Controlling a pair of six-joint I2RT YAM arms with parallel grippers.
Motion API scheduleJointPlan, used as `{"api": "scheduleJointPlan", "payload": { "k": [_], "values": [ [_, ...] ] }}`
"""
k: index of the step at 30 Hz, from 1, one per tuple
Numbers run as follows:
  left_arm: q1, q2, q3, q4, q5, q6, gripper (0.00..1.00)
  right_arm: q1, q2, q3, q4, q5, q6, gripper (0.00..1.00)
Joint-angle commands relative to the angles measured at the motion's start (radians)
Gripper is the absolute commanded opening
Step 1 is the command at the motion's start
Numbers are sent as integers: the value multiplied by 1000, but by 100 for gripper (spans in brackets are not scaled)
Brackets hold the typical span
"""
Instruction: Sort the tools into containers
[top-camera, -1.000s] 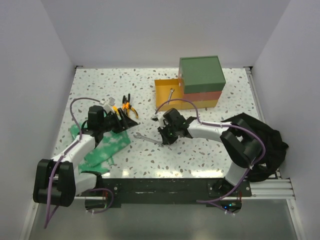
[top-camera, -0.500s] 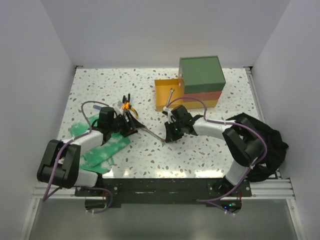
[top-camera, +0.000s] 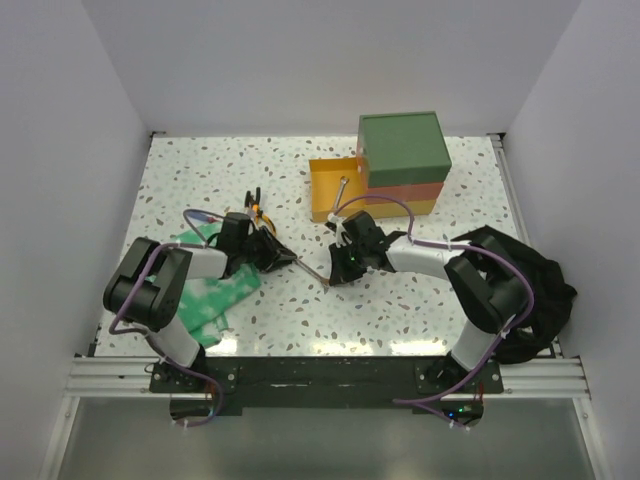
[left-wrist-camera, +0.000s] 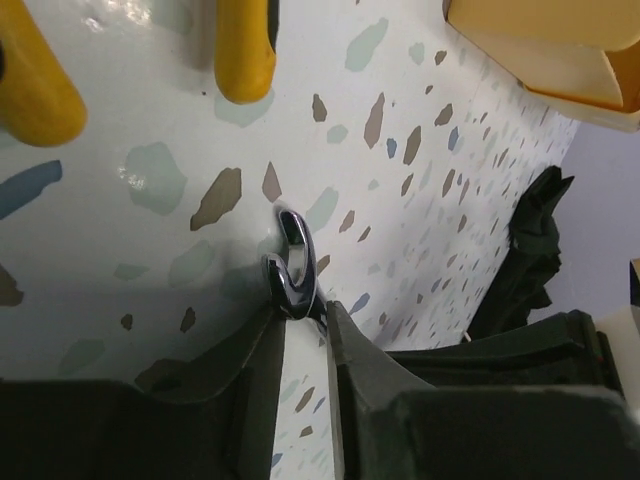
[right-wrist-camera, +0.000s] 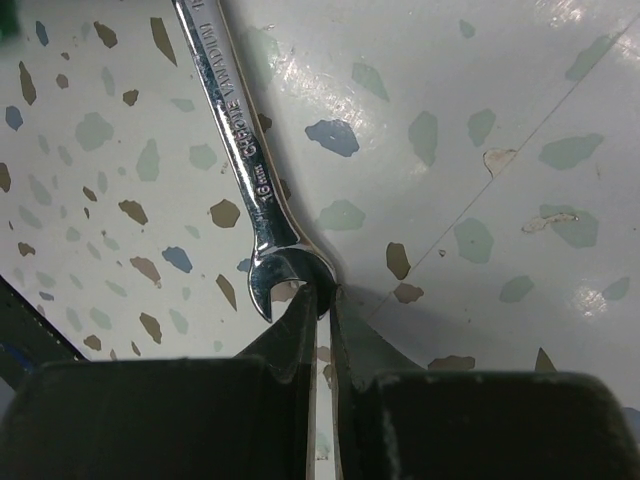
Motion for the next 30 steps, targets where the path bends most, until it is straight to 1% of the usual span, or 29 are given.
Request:
{"api": "scheduleJointPlan", "payload": {
  "k": [1, 2, 3, 5, 7, 9, 10, 11, 13, 15, 18, 20, 23, 24, 25, 26, 28, 29, 30],
  "values": [
    [-15, 42, 20, 97, -62, -40, 21, 4, -19, 7, 20, -30, 22, 0],
    [-15, 51, 17, 114, -62, -35, 16, 2, -19, 22, 11, -30, 14, 0],
    [-15, 53, 15, 131, -59, -28, 7, 2, -19, 33, 1, -33, 5, 0],
    [-13, 47, 15, 168, -62, 12, 0, 4, -22, 69, -41, -31, -28, 0],
    [-10, 30, 24, 183, -62, 53, 0, 2, -36, 100, -99, -30, -56, 0],
    [-4, 10, 20, 203, -37, 102, 0, 2, -50, 158, -147, -28, -131, 0],
    [2, -16, 18, 216, -28, 122, 0, 4, -56, 181, -206, -9, -157, 4],
    [7, -33, 16, 219, -17, 156, 0, 2, -64, 236, -243, 7, -202, 21],
    [29, -82, 4, 235, 18, 167, 0, -2, -73, 289, -341, 36, -254, 26],
    [42, -114, -2, 245, 44, 195, 0, -15, -94, 353, -390, 71, -300, 29],
    [66, -160, 1, 289, 87, 236, 0, -59, -139, 398, -414, 101, -291, 32],
    [80, -168, 15, 347, 110, 244, 0, -93, -157, 422, -412, 110, -279, 33],
    [89, -133, 73, 439, 175, 221, 0, -131, -168, 457, -408, 122, -271, 34],
    [89, -118, 119, 456, 202, 209, 0, -140, -168, 462, -400, 133, -263, 34],
    [91, -78, 144, 514, 217, 192, 0, -151, -170, 465, -392, 136, -257, 34],
    [91, -52, 173, 548, 233, 140, 0, -171, -171, 468, -382, 137, -247, 34],
    [89, 32, 272, 605, 250, 86, 0, -191, -170, 471, -363, 150, -240, 34],
    [88, 59, 312, 605, 245, 68, 0, -206, -168, 479, -360, 151, -240, 34],
    [86, 88, 392, 608, 236, 60, 0, -215, -167, 481, -355, 151, -240, 34]
  ]
}}
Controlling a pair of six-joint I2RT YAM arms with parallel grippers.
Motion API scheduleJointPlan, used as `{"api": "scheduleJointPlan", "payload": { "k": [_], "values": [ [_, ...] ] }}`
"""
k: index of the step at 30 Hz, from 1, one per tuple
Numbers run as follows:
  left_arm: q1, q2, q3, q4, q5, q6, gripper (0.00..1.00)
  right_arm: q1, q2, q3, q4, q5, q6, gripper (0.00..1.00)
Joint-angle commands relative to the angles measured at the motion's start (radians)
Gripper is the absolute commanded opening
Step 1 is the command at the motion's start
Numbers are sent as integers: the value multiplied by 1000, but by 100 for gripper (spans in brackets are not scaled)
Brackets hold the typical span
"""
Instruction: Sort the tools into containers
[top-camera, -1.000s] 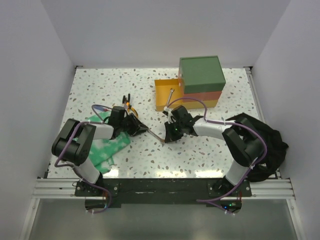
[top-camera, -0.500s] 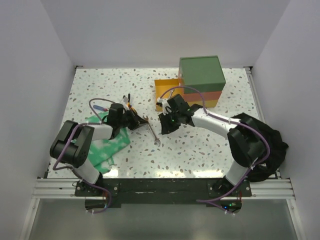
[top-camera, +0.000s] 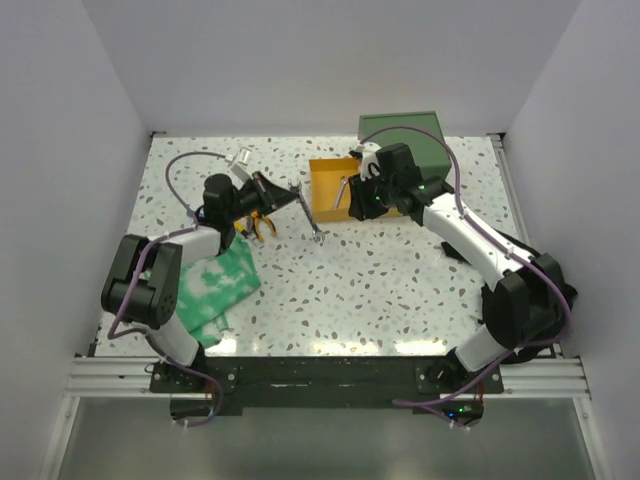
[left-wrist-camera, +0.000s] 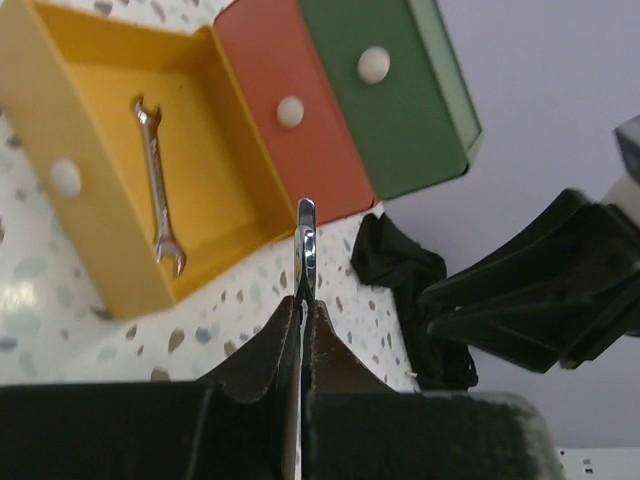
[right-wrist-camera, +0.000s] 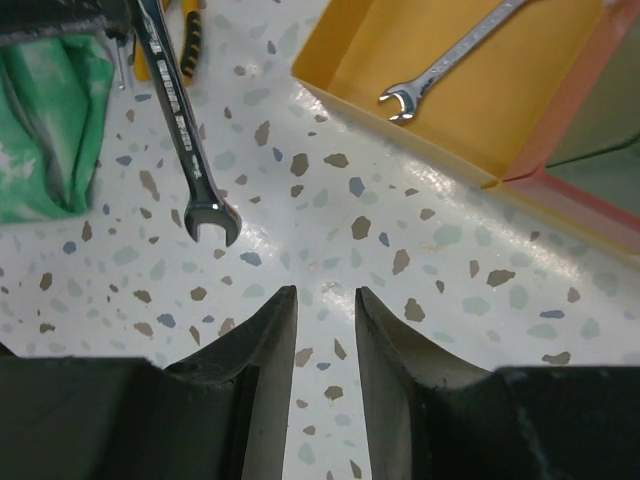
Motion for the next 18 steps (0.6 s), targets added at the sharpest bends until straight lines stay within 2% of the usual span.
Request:
{"api": "scheduleJointPlan", "payload": {
  "k": [1, 9, 15, 16, 17, 18],
  "values": [
    [0, 149, 240, 188, 43, -96, 0, -43, -8, 45, 12, 31, 10, 34],
    [-35, 474, 626, 49, -52, -50, 0, -71, 14, 68, 3, 28, 6, 35],
    [-72, 604, 748, -25, -97, 13, 1, -83, 23, 166, 26, 24, -11, 36],
    [-72, 605, 748, -34, -106, 5, 7, -91, 24, 202, 33, 16, -8, 36],
    [-72, 607, 747, -45, -112, 4, 25, -94, 26, 225, 39, 12, -4, 36],
    [-72, 598, 743, -54, -109, 13, 33, -98, 35, 251, 44, 4, 3, 36]
  ]
}}
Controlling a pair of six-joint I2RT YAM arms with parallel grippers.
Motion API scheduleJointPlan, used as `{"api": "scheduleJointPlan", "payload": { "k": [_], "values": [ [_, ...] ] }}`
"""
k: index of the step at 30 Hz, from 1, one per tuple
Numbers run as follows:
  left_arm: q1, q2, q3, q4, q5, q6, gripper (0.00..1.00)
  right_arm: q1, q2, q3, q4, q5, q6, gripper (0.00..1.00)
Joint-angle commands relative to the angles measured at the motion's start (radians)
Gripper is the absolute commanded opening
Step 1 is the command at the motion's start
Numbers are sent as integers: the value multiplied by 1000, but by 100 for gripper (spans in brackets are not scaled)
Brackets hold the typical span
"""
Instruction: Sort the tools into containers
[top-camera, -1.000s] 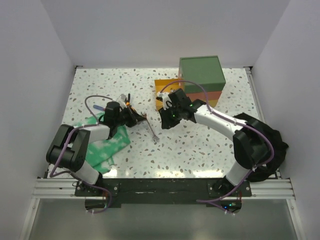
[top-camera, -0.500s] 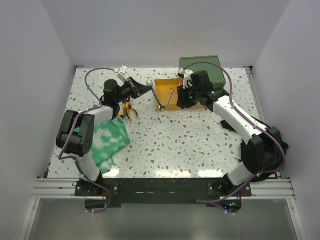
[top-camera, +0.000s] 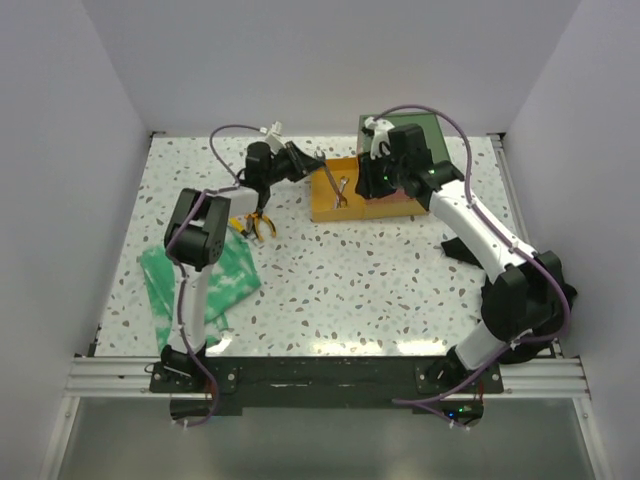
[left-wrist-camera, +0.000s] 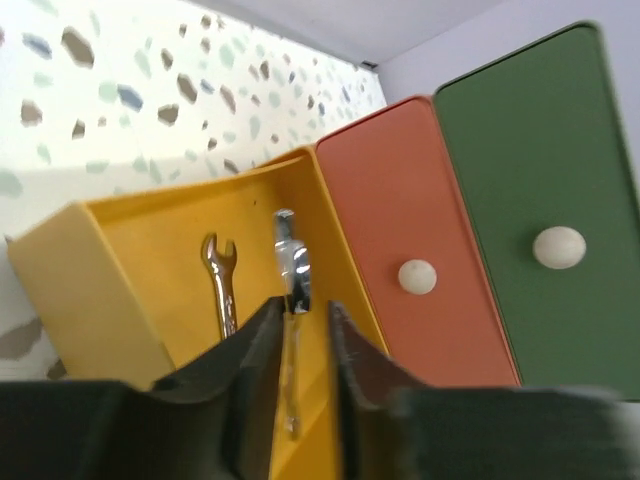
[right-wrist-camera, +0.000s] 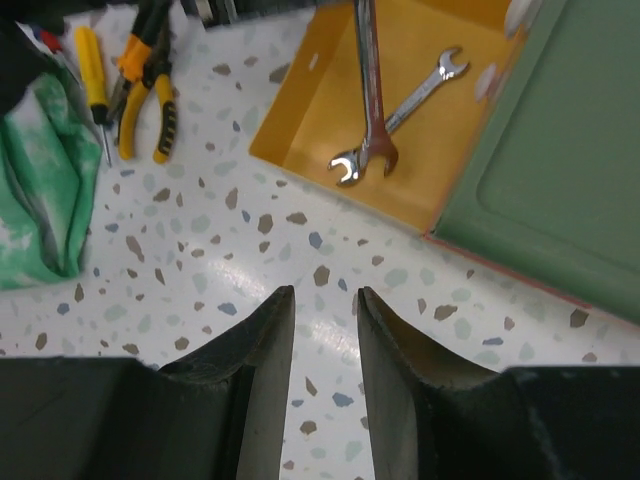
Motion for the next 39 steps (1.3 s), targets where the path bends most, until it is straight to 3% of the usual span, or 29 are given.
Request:
{"api": "scheduleJointPlan", "payload": {
  "k": [1, 4, 6, 11, 12, 14, 15, 16, 21, 28, 39],
  "values": [
    [-7, -27, 53, -13, -28, 60, 45, -32, 3, 181, 54, -19, 19, 36],
    [9, -72, 67, -94, -29, 150, 58, -55, 29, 264, 85, -8, 36, 37],
    [34, -113, 71, -165, -32, 194, 61, -70, 49, 296, 111, 21, 34, 38],
    [100, -197, 1, -257, -11, 280, 57, -155, 121, 285, 241, 228, -1, 38],
    [121, -216, -8, -272, -18, 289, 53, -190, 135, 278, 298, 254, 8, 34],
    [141, -222, -16, -314, -12, 336, 22, -233, 196, 299, 330, 315, 45, 25],
    [144, -224, -11, -332, -12, 393, 0, -274, 218, 337, 326, 329, 83, 6],
    [146, -222, -8, -347, -14, 424, 0, -293, 264, 356, 321, 341, 99, 0],
    [135, -207, 10, -458, -24, 626, 0, -369, 333, 419, 341, 418, 105, 0],
    [72, -179, -27, -499, -55, 732, 0, -405, 411, 437, 320, 475, 42, 0],
    [-57, -64, 53, -461, -44, 711, 0, -397, 411, 306, 231, 138, 158, 0]
  ]
}}
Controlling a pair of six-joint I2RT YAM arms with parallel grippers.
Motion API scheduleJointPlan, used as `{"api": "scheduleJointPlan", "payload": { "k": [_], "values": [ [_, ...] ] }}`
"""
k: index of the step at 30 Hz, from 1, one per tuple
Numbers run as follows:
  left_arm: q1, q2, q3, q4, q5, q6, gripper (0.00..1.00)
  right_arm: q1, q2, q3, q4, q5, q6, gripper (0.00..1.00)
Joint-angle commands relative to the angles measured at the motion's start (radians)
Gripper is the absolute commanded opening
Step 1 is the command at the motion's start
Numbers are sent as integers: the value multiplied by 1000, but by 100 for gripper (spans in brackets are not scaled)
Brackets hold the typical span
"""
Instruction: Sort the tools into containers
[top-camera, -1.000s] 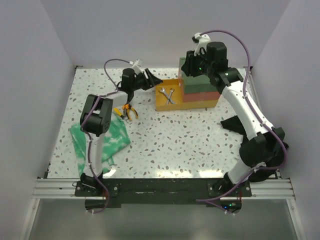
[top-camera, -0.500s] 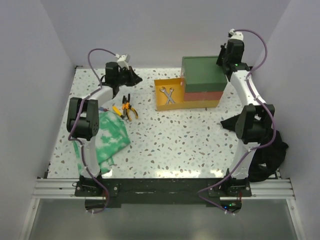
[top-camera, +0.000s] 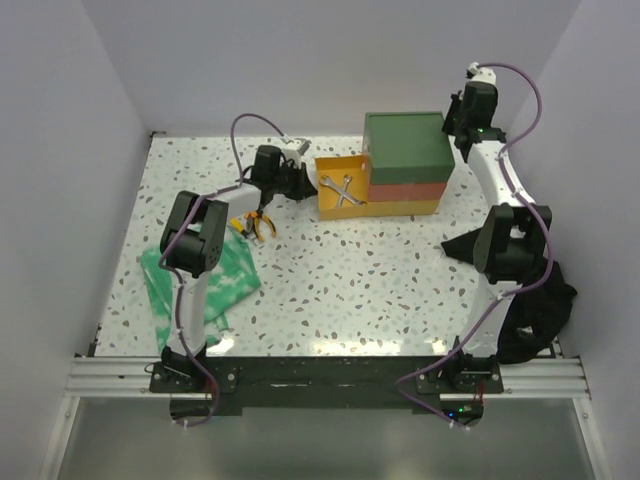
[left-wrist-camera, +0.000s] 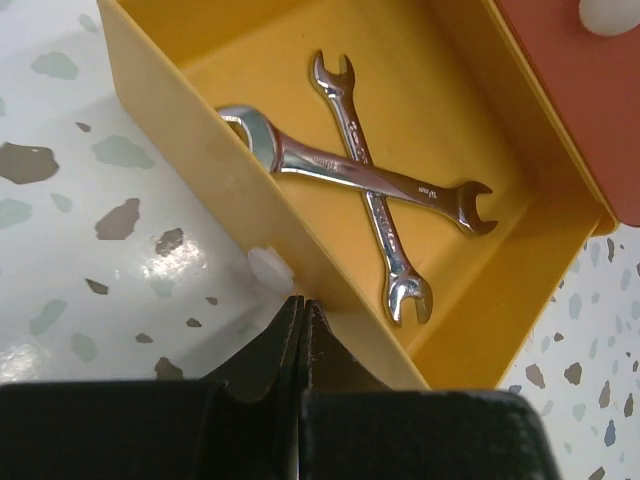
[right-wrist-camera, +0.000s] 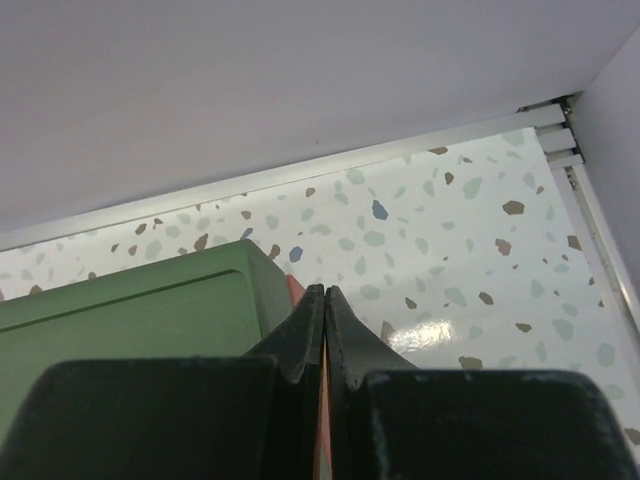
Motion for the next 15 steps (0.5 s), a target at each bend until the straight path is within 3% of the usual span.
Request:
{"api": "scheduleJointPlan", "payload": {
  "k": [1, 15],
  "values": [
    [-27, 33, 71, 50, 9, 18, 0, 36, -18, -90, -82, -192, 84, 0],
    [-100, 60, 145, 107, 30, -30, 0, 104, -40, -166, -86, -266, 125, 0]
  ]
}}
